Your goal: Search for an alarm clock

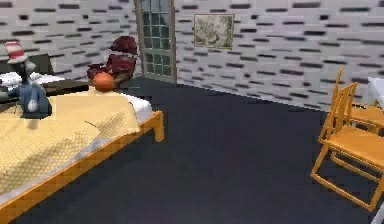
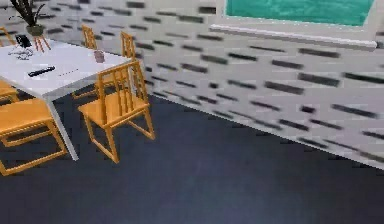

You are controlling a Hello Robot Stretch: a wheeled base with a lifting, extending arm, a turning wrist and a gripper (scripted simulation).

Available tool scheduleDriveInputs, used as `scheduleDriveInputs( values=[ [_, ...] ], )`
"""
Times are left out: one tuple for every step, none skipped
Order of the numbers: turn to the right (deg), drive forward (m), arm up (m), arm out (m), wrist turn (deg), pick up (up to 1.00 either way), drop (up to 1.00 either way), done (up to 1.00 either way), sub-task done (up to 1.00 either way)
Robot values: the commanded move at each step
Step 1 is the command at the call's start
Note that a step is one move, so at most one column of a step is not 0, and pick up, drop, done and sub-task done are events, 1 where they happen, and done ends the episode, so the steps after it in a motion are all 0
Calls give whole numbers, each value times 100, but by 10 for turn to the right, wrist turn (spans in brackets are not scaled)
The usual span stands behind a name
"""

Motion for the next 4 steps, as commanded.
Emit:
scheduleDriveInputs(
  values=[
    [0, 5, 0, 0, 0, 0, 0, 0, 0],
    [150, 0, 0, 0, 0, 0, 0, 0, 0],
    [0, 100, 0, 0, 0, 0, 0, 0, 0],
    [60, 0, 0, 0, 0, 0, 0, 0, 0]
  ],
)
